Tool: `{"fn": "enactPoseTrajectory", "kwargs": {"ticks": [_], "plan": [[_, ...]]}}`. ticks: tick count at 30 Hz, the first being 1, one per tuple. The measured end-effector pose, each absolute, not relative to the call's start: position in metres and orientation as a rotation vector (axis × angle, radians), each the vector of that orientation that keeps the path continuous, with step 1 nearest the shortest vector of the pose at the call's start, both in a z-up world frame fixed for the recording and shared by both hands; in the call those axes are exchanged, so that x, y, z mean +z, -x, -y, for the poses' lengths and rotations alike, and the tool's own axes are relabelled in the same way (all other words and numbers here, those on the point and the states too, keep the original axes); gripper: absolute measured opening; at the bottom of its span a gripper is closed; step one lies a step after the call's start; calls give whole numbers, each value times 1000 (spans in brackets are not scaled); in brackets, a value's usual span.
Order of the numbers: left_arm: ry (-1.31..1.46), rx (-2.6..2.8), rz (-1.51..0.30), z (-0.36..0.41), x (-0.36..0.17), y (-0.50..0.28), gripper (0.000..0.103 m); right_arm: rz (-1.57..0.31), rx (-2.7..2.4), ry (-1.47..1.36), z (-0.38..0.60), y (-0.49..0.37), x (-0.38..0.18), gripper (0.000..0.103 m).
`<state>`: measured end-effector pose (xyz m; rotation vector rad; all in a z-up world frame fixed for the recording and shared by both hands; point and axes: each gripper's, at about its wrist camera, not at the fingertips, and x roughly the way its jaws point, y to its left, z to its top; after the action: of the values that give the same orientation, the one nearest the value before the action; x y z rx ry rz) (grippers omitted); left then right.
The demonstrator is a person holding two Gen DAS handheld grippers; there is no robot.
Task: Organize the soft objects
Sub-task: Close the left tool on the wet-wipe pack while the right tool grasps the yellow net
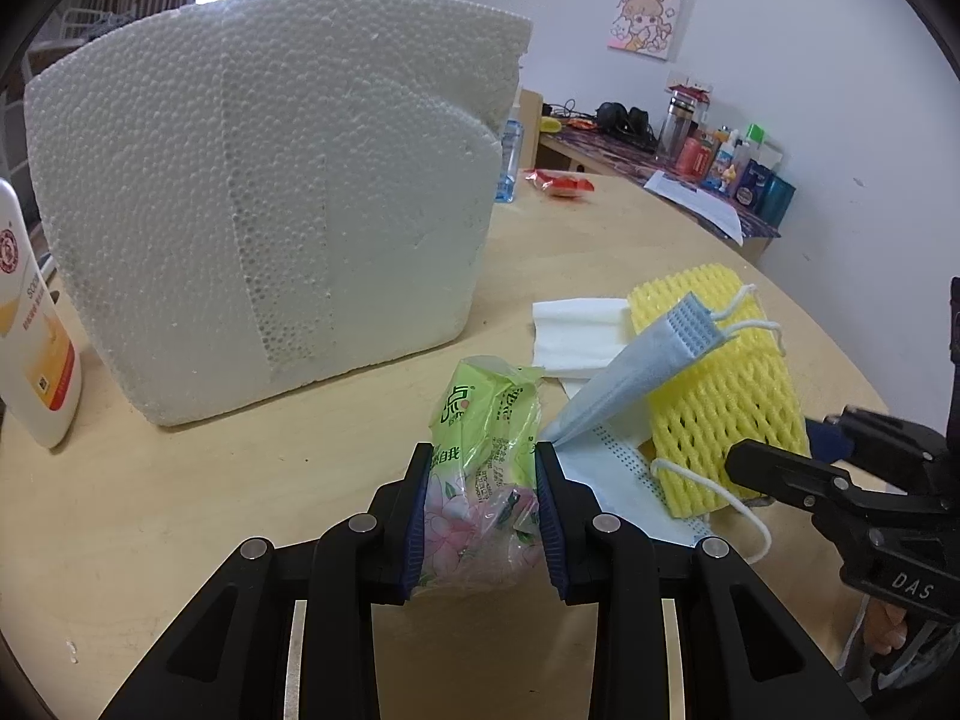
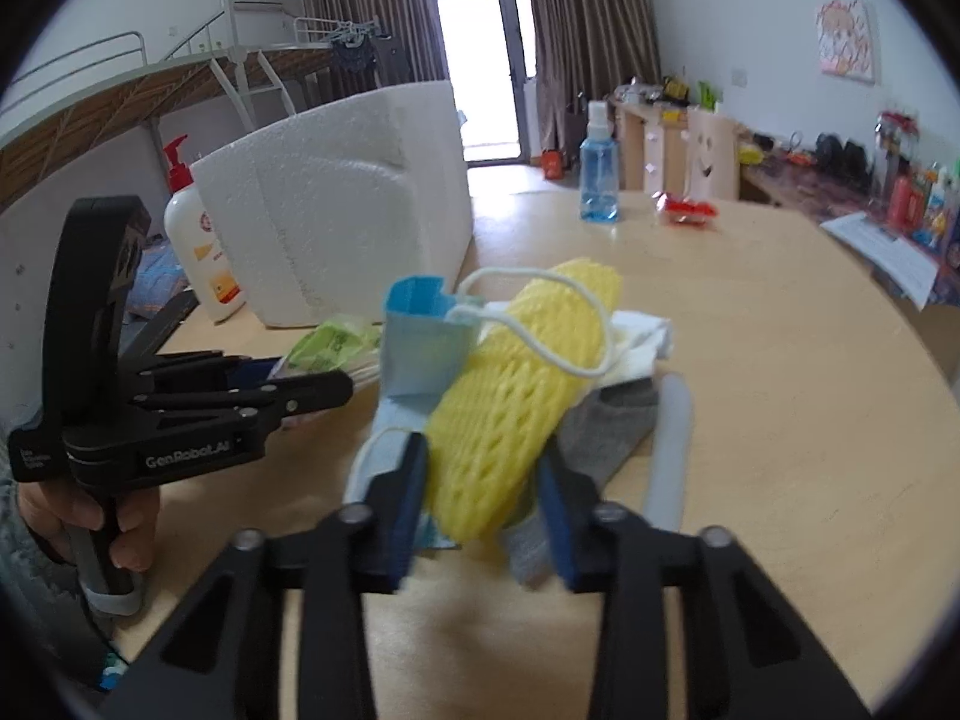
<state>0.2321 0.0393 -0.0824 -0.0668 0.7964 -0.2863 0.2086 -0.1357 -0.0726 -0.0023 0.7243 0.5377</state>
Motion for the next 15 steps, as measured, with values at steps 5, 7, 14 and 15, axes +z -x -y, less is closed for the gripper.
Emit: {"fn": "enactPoseTrajectory", "kwargs": {"ticks": [5,7,14,15], "plan": [[71,-292,-773,-43,-80,-226,33,-708,541,3,135,-203,-69,15],[67,-294,-757,-43,-77,-223,33,-680,538,14,136,-197,-63,14],[78,-308,-703,-45,-67,-214,33,-611,498,6,148,-184,-40,14],[81,-309,-699,-45,-66,-213,33,-602,489,4,150,-182,-38,14]]}}
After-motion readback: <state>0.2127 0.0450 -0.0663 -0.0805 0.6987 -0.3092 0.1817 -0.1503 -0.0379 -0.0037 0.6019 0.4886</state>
